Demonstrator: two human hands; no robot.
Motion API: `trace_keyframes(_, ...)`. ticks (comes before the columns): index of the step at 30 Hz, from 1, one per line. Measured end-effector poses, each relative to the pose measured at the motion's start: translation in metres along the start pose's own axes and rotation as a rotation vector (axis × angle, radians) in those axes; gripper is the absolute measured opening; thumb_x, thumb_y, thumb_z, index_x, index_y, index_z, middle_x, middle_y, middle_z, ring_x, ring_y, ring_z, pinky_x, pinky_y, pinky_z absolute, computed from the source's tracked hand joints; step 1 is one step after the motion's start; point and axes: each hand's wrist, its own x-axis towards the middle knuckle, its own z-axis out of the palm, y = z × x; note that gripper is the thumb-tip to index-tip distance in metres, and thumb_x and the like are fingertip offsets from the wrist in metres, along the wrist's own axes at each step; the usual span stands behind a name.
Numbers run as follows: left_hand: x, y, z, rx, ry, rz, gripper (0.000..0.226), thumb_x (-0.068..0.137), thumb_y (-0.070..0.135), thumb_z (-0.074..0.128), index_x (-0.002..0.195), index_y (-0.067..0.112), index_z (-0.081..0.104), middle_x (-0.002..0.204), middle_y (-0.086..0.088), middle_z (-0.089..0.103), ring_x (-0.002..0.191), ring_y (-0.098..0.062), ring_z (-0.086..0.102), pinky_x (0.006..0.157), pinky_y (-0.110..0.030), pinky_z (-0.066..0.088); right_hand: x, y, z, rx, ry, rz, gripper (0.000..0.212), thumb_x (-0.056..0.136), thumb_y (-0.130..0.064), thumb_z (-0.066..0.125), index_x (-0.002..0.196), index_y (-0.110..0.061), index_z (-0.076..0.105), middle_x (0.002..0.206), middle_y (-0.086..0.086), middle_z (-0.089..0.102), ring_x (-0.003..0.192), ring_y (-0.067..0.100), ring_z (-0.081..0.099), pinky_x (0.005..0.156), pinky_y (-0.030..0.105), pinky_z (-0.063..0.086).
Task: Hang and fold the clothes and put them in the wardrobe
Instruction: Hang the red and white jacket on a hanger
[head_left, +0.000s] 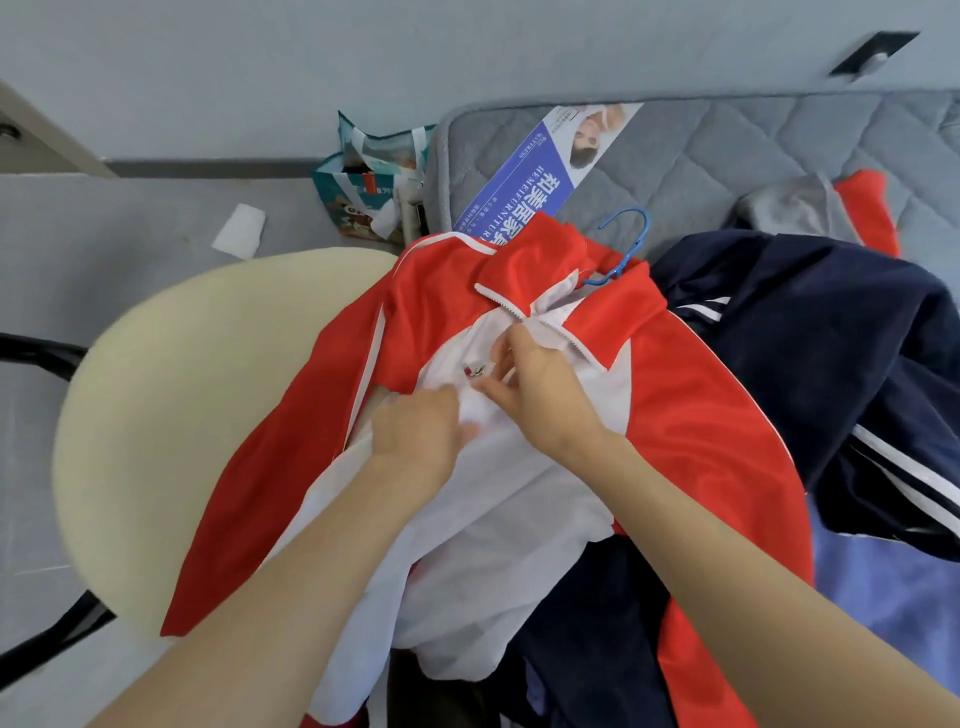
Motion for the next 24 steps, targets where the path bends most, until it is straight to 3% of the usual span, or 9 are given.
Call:
trace_keyframes(3, 0.008, 0.0, -0.005, -0.124, 0.054, 0.045, 0.029, 0.1, 0.037, 0.043, 0.114, 0.017, 0.059, 0.109, -0.007, 0.065, 0.101, -0.028, 0.06, 0.07, -0.031, 0.033, 0.005, 0.004, 0.003, -0.04, -0.025, 0.047, 0.038, 0.085, -0.029, 0.071, 0.108, -0.008, 0.05, 0.085, 0.007, 0.062, 0.078, 0.023, 0.06, 0.075, 0.037, 0.049)
trace_keyframes(5, 0.004, -0.011, -0.002, -0.21, 0.093, 0.067, 0.024, 0.098, 0.038, 0.049, 0.09, 0.019, 0.06, 0.092, -0.006, 0.065, 0.087, -0.026, 0.059, 0.063, -0.029, 0.033, 0.007, 0.005, 0.005, -0.086, -0.066, 0.022, 0.039, 0.086, -0.033, 0.069, 0.115, -0.011, 0.056, 0.079, 0.001, 0.059, 0.076, 0.018, 0.058, 0.073, 0.033, 0.049)
trace_keyframes(8, -0.011, -0.028, 0.009, -0.227, 0.197, 0.081, 0.03, 0.093, 0.044, 0.055, 0.07, 0.027, 0.044, 0.067, 0.002, 0.049, 0.07, -0.021, 0.047, 0.052, -0.029, 0.026, 0.011, 0.004, 0.004, -0.233, -0.231, 0.009, 0.031, 0.088, -0.046, 0.062, 0.096, -0.016, 0.066, 0.066, -0.01, 0.053, 0.067, 0.012, 0.053, 0.064, 0.028, 0.043)
trace_keyframes(11, -0.028, -0.035, 0.026, -0.293, 0.272, 0.09, 0.028, 0.09, 0.044, 0.059, 0.072, 0.023, 0.061, 0.061, 0.006, 0.043, 0.069, -0.019, 0.044, 0.054, -0.029, 0.028, 0.01, 0.003, 0.0, -0.282, -0.375, -0.053, 0.019, 0.084, -0.043, 0.068, 0.083, -0.025, 0.066, 0.063, -0.015, 0.051, 0.063, 0.007, 0.051, 0.065, 0.025, 0.041)
trace_keyframes(14, -0.039, -0.037, 0.038, -0.314, 0.296, 0.058, 0.027, 0.09, 0.045, 0.058, 0.082, 0.023, 0.071, 0.063, 0.002, 0.057, 0.064, -0.019, 0.046, 0.046, -0.028, 0.025, 0.001, 0.005, 0.006, -0.287, -0.407, -0.128, 0.012, 0.083, -0.035, 0.071, 0.089, -0.026, 0.068, 0.064, -0.017, 0.05, 0.068, 0.008, 0.053, 0.065, 0.025, 0.04)
trace_keyframes(16, -0.043, -0.038, 0.043, -0.374, 0.311, 0.049, 0.025, 0.089, 0.044, 0.06, 0.085, 0.024, 0.074, 0.067, 0.0, 0.065, 0.062, -0.019, 0.05, 0.046, -0.027, 0.028, -0.005, 0.007, 0.013, -0.165, -0.384, -0.08, 0.009, 0.082, -0.032, 0.072, 0.084, -0.026, 0.065, 0.061, -0.013, 0.05, 0.061, 0.005, 0.049, 0.061, 0.024, 0.041)
trace_keyframes(20, -0.048, -0.037, 0.046, -0.39, 0.286, 0.031, 0.027, 0.089, 0.048, 0.058, 0.089, 0.026, 0.073, 0.074, 0.001, 0.068, 0.066, -0.016, 0.051, 0.053, -0.026, 0.03, -0.009, 0.011, 0.022, -0.047, -0.377, -0.001, 0.013, 0.082, -0.03, 0.073, 0.076, -0.025, 0.062, 0.055, -0.011, 0.044, 0.049, 0.003, 0.042, 0.051, 0.015, 0.032)
trace_keyframes(24, -0.047, -0.037, 0.05, -0.395, 0.251, -0.004, 0.036, 0.091, 0.047, 0.057, 0.066, 0.022, 0.056, 0.057, 0.0, 0.049, 0.061, -0.019, 0.043, 0.047, -0.028, 0.021, -0.014, 0.012, 0.03, 0.007, -0.201, 0.048, 0.015, 0.088, -0.031, 0.066, 0.077, -0.021, 0.065, 0.058, -0.011, 0.051, 0.054, 0.004, 0.045, 0.056, 0.025, 0.038)
